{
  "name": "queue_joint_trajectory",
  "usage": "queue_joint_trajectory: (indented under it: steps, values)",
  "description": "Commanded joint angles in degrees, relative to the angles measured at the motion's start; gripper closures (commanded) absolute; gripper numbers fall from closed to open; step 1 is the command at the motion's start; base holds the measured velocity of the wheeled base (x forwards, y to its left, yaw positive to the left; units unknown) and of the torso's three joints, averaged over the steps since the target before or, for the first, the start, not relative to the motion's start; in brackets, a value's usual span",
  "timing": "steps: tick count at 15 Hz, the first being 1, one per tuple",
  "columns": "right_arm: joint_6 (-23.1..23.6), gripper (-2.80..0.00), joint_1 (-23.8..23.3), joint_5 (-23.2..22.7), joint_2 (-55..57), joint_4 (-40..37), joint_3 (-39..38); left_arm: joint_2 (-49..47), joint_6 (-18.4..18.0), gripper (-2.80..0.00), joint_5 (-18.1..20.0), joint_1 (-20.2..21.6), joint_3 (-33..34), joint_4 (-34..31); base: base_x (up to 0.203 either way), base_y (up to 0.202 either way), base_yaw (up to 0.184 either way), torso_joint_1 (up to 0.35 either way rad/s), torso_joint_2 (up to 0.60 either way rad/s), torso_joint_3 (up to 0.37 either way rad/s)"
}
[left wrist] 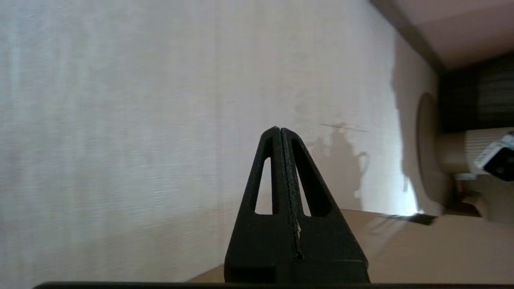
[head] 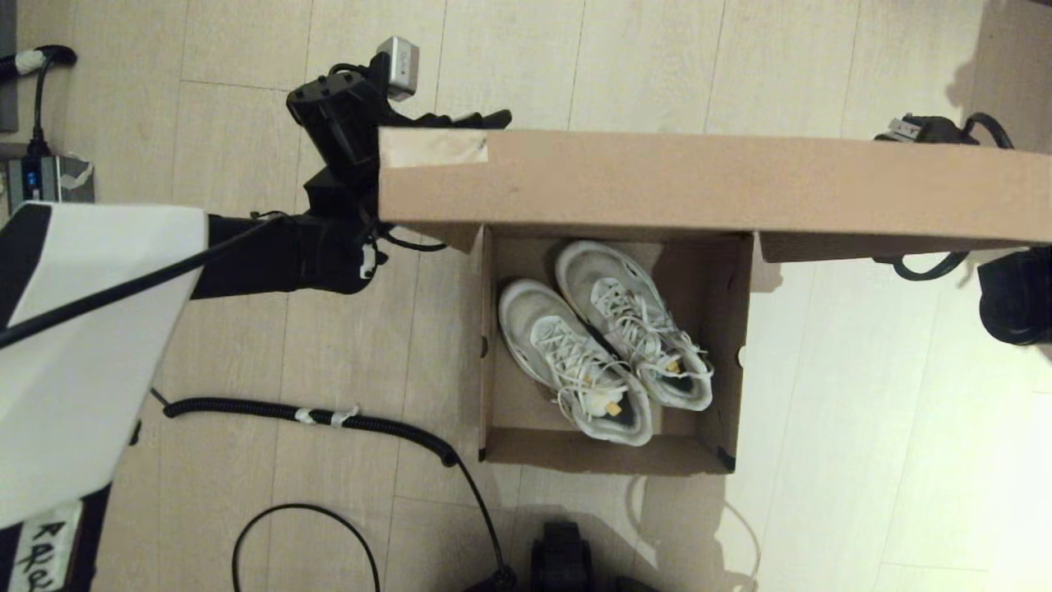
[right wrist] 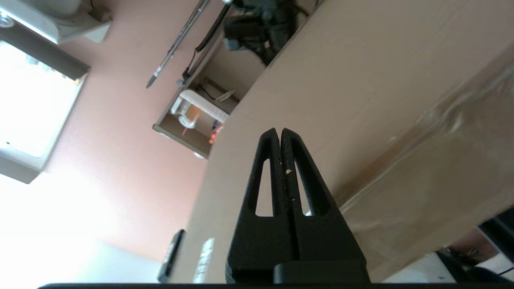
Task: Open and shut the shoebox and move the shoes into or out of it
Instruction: Close the shoe box
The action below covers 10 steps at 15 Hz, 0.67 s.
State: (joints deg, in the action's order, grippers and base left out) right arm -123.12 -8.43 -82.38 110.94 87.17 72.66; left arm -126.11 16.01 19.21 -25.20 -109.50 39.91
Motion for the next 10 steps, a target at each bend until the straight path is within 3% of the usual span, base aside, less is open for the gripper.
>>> queue_joint_trajectory:
  steps: [1,5,10]
  values:
    - [0.3,0.00,-0.5,-0.5,-2.7,0.5,-2.3,2.9,0.0,0.00,0.0,-1.8,1.4,0.3,0.000,0.000,0.000,0.000,0.00,0.000]
    - [2.1,0.00,-1.1,-0.5,-6.3,0.5,-6.8,8.2,-0.3,0.00,0.1,-4.8,10.5,2.9,0.000,0.000,0.000,0.000,0.00,0.000]
    - [7.2,0.00,-2.8,0.4,-11.5,0.5,-14.1,18.4,-4.1,0.00,0.1,-10.1,30.6,6.9,0.000,0.000,0.000,0.000,0.00,0.000]
